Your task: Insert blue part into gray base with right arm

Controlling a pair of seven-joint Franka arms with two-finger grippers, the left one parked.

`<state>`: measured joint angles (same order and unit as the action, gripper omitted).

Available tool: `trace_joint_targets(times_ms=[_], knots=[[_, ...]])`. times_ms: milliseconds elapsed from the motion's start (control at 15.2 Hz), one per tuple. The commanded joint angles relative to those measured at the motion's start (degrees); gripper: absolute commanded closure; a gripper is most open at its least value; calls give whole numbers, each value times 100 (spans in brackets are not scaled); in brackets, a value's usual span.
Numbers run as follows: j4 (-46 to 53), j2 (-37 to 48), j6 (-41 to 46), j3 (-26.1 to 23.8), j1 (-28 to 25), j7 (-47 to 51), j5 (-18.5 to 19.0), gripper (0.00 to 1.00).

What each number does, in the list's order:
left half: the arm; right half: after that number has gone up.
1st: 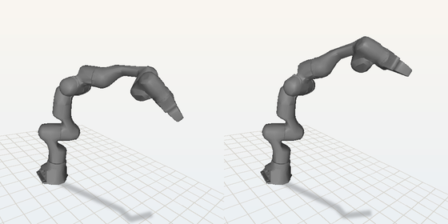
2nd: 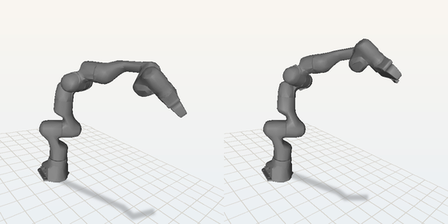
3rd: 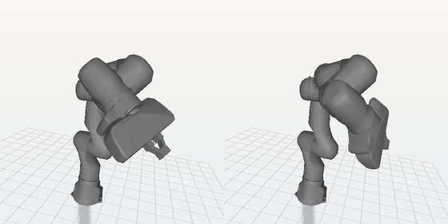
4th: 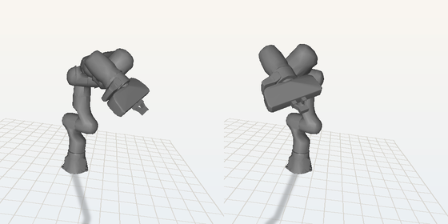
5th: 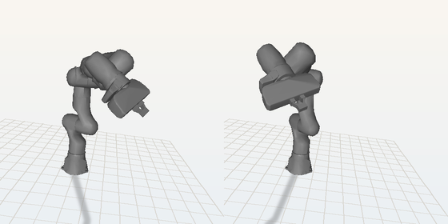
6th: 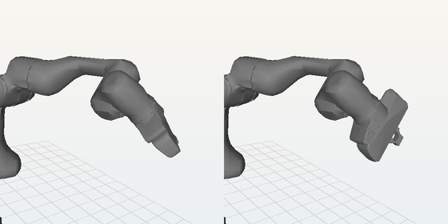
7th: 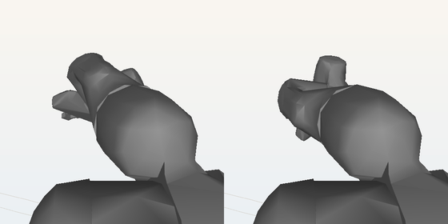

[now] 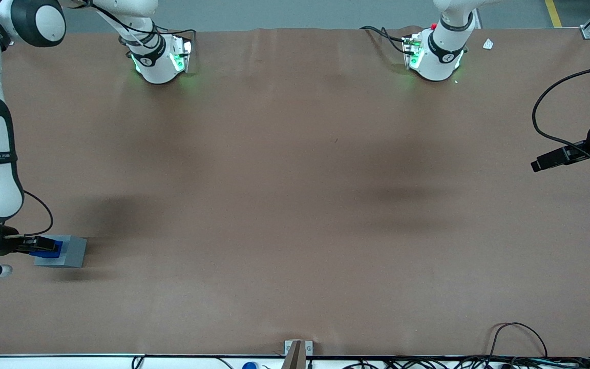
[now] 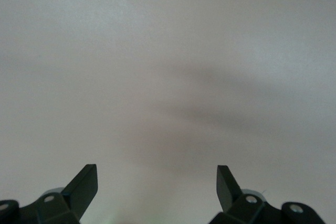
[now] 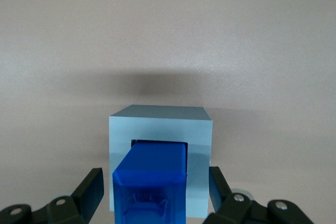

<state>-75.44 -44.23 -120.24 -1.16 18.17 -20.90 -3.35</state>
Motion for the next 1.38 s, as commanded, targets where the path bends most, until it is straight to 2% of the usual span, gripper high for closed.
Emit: trace_joint_targets(times_ms=[0, 396, 857, 1121, 1319], knots=[[90, -33, -8, -51, 98, -81, -86, 0], [73, 247, 132, -33, 37, -81, -69, 0], [90, 1196, 1528, -33, 11, -54, -51, 0], [108, 1890, 2249, -59, -33, -54, 395, 0], [117, 2558, 2514, -86, -25, -89, 450, 0]])
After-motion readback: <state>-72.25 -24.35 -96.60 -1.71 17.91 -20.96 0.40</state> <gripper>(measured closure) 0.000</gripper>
